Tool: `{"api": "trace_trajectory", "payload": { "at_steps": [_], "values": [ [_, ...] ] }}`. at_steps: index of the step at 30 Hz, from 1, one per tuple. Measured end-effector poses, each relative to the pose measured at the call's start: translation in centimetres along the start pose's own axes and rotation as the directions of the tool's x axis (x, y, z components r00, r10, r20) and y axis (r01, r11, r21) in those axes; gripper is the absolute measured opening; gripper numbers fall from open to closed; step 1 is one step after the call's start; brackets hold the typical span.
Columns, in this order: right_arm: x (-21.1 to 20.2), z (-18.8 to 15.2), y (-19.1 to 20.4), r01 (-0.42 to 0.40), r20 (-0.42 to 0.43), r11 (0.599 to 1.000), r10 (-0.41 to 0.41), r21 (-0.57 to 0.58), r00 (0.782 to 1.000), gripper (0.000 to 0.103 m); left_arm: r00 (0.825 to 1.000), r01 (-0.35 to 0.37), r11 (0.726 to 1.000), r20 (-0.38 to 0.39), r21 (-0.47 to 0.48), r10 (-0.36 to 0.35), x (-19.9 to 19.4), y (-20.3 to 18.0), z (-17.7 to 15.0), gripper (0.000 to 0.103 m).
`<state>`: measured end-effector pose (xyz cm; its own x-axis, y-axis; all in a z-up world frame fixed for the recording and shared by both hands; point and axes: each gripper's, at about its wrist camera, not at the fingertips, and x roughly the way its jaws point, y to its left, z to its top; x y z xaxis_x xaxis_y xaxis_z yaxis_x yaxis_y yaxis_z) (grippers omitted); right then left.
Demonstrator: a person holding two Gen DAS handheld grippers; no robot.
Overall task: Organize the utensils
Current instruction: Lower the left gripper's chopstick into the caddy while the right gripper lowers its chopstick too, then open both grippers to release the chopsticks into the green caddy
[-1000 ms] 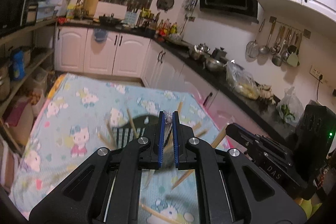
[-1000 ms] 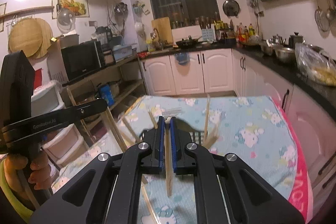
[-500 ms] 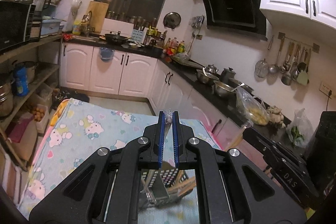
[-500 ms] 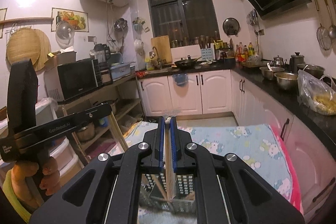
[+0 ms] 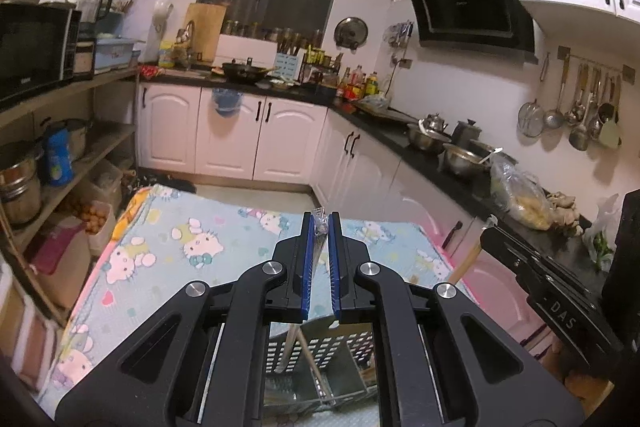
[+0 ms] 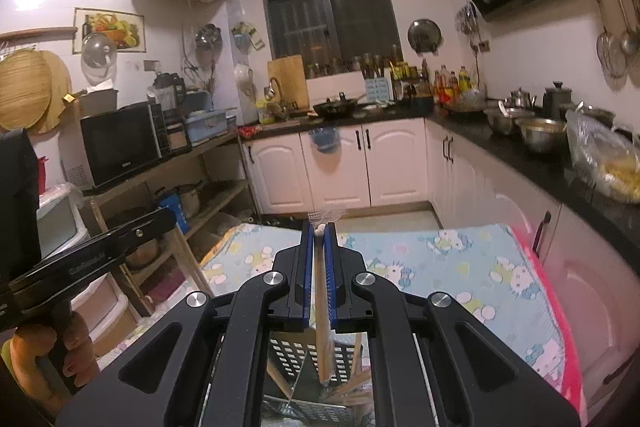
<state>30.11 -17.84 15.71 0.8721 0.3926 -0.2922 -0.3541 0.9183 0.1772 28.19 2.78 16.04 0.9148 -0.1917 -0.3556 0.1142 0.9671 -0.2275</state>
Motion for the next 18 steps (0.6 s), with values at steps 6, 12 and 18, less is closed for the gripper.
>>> {"api": "trace_trajectory", "payload": {
  "at_steps": [6,12,18],
  "values": [
    [2.0,-2.0,-0.6,0.016,-0.054,1.000,-0.015,0.014,0.998,0.006,0.999,-0.001,1.000,-0.041,-0.001,0.001,1.3,0.5,-1.5,0.003],
    [3.0,-3.9,-1.2,0.031,-0.110,0.999,-0.027,0.027,0.994,0.006,0.996,0.003,1.000,-0.091,0.006,-0.002,2.1,0.6,-3.3,0.003],
    [2.7,-5.0,-1.7,0.038,-0.149,0.998,-0.032,0.040,0.988,0.007,0.993,0.002,1.000,-0.119,0.011,0.000,2.0,0.5,-4.4,0.006]
  ]
}}
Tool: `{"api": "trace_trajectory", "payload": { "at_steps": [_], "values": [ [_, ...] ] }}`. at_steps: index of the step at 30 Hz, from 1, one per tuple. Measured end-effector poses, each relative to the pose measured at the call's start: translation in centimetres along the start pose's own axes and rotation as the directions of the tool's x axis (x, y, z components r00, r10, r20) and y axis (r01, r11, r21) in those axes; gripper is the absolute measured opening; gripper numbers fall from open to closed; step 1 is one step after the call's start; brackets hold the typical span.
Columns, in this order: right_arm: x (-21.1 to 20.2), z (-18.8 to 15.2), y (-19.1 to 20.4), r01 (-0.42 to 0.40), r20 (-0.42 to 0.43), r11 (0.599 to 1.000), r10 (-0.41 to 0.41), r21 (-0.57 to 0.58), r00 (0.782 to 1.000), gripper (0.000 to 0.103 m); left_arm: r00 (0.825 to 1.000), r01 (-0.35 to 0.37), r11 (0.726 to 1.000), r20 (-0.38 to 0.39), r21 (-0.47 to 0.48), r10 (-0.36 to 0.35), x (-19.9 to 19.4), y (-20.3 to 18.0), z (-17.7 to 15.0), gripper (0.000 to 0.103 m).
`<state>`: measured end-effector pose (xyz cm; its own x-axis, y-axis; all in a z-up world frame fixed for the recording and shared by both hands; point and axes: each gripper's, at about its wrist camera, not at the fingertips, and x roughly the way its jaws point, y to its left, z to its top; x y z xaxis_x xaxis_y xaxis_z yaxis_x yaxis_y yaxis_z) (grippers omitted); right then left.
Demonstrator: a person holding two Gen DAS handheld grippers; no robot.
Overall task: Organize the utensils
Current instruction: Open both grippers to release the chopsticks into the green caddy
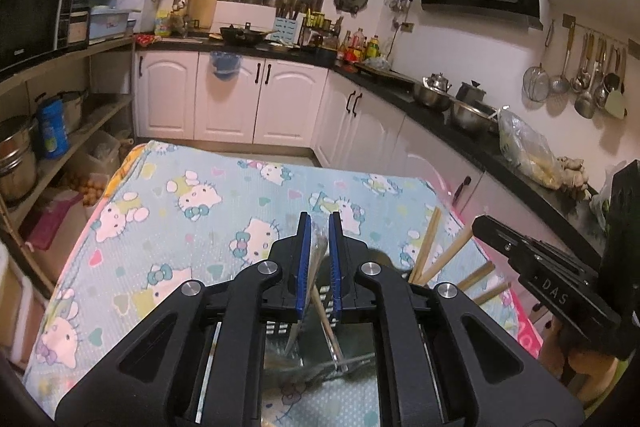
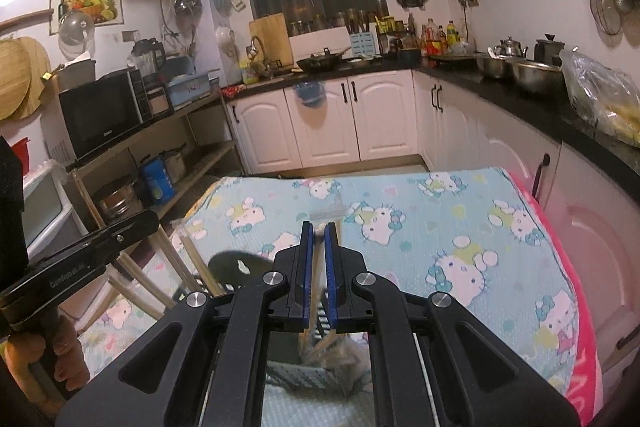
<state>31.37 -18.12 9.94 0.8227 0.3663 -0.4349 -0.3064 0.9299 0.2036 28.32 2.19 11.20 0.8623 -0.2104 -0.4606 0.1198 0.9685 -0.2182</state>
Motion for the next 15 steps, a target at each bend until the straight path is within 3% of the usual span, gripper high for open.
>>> {"api": "trace_trajectory", "payload": {
  "at_steps": [8,15],
  "values": [
    [-1.0,-1.0,-0.4,-0.003,-0.033,1.000,0.003,0.001,0.999,0.008,1.000,-0.001,1.000,-0.025,-0.009,0.001,-0.6,0.1,-1.1,0.024],
    [-2.2,-1.4,-0.2,-0.001,-0.034,1.000,0.001,-0.016,0.999,0.017,0.999,-0.001,1.000,-0.034,-0.027,0.000,-1.5,0.4,-2.0,0.032]
  ]
}}
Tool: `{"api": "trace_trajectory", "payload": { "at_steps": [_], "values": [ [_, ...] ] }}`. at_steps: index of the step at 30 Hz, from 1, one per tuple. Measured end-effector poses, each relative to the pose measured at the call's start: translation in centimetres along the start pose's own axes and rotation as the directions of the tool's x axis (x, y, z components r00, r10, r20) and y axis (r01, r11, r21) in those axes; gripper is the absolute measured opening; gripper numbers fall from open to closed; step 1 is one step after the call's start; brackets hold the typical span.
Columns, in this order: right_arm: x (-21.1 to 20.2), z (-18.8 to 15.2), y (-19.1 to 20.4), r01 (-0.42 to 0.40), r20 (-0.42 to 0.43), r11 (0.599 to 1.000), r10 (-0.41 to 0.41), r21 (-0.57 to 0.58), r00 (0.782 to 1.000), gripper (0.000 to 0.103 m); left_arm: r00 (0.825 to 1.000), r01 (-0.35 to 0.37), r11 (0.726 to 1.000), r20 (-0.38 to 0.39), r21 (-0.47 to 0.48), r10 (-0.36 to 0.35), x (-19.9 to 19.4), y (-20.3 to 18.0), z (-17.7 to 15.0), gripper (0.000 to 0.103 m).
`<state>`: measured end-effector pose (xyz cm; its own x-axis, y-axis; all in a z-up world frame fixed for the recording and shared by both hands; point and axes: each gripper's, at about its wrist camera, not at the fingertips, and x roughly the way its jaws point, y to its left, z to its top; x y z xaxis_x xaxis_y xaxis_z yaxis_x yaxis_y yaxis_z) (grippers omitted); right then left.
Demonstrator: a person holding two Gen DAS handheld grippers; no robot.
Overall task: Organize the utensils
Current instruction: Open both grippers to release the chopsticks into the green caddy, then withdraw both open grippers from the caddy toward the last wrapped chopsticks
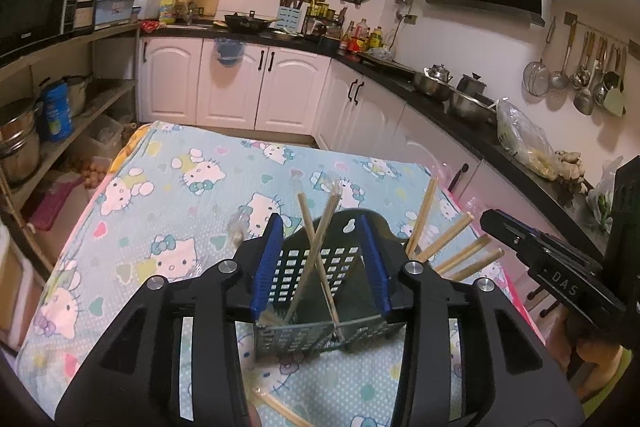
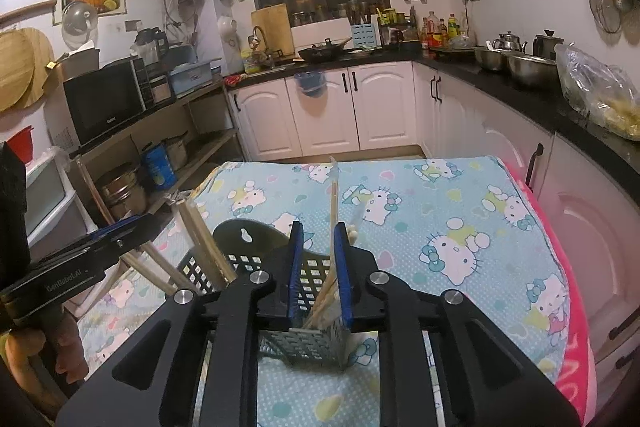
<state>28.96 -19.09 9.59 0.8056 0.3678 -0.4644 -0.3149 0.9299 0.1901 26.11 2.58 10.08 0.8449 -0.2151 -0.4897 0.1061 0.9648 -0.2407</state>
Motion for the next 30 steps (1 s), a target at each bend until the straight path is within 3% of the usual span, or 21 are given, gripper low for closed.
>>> {"api": "trace_trajectory", "payload": {
  "at_steps": [6,9,16,24,30],
  "values": [
    [-1.1,-0.5,0.2,0.000,0.000,1.000,0.000,-0.011,1.000,0.022,1.000,0.005,1.000,-0.003,-0.007,-0.005,-1.0,0.2,-0.7,0.045],
    [-1.7,-0.9,0.3,-0.001,-0.001,1.000,0.001,-0.016,1.000,0.032,1.000,0.000,1.000,-0.005,-0.018,0.000,-1.5,0.3,-1.1,0.056],
    [-2.8,-2.1,0.4,0.001,-0.010,1.000,-0.001,-0.020,1.000,0.038,1.000,0.007,0.999,-0.007,-0.037,-0.007,-2.5,0.5,-2.0,0.063],
    [-3.6,-2.8,0.5,0.000,-0.014,1.000,0.000,-0.023,1.000,0.044,1.000,0.017,0.999,-0.013,-0.045,-0.018,-3.5,0.2,-3.0,0.080],
    [-4.6,-4.6,0.3,0.001,-0.034,1.000,-0.002,-0.019,0.999,0.047,0.999,0.022,0.998,-0.028,-0.056,-0.024,-4.0,0.4,-4.2,0.085]
  ]
}}
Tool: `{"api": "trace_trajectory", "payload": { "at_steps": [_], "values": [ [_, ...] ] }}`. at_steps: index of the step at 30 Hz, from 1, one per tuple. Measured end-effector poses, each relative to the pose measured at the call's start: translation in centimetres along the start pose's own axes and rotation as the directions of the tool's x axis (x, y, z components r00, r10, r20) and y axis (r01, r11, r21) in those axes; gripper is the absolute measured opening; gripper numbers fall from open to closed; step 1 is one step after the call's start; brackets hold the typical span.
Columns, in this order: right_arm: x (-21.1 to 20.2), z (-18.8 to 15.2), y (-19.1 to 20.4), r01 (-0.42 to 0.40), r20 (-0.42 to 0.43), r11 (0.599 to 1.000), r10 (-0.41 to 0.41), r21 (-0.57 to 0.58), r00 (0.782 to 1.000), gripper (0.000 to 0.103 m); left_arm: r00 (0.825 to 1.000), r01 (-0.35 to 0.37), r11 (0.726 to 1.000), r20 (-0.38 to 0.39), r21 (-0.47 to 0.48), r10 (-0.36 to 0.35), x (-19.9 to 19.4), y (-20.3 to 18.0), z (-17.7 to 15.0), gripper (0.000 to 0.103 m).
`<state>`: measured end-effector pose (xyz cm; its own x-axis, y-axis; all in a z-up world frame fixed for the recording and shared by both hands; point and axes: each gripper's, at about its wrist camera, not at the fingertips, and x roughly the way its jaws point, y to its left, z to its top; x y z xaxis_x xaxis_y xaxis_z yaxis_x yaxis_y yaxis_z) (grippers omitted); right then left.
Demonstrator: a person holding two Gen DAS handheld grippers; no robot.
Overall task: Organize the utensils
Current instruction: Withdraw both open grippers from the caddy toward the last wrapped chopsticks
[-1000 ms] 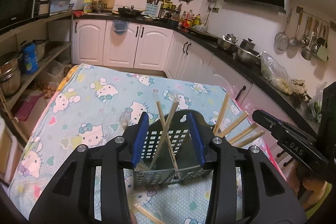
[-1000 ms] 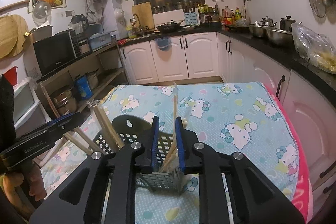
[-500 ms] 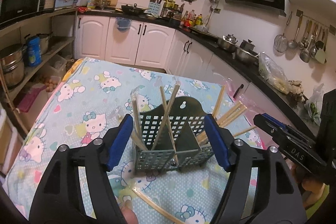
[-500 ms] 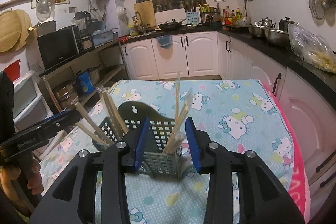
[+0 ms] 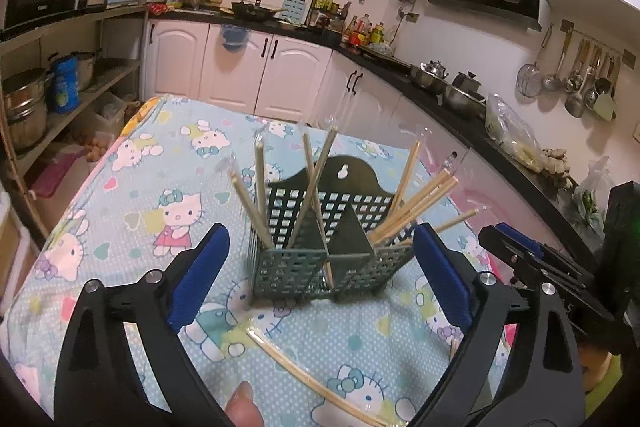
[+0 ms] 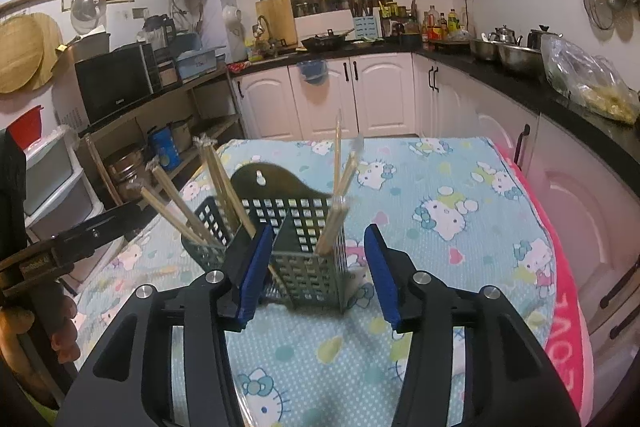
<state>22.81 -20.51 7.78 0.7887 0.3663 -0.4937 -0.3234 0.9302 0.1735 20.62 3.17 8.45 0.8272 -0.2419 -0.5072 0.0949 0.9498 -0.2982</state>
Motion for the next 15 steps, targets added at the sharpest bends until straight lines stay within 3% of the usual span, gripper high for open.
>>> {"api": "trace_trajectory", "payload": {
  "at_steps": [5,15],
  "values": [
    [-0.3,-1.2,0.1,0.007,-0.018,1.000,-0.007,0.004,1.000,0.053,1.000,-0.005,1.000,-0.024,-0.020,0.005,0.1,0.7,-1.1,0.087],
    [-0.9,-3.4,0.0,0.013,-0.049,1.000,-0.012,0.024,0.999,0.055,0.998,-0.015,0.999,-0.066,-0.041,0.012,0.2,1.5,-3.3,0.091]
  ]
}}
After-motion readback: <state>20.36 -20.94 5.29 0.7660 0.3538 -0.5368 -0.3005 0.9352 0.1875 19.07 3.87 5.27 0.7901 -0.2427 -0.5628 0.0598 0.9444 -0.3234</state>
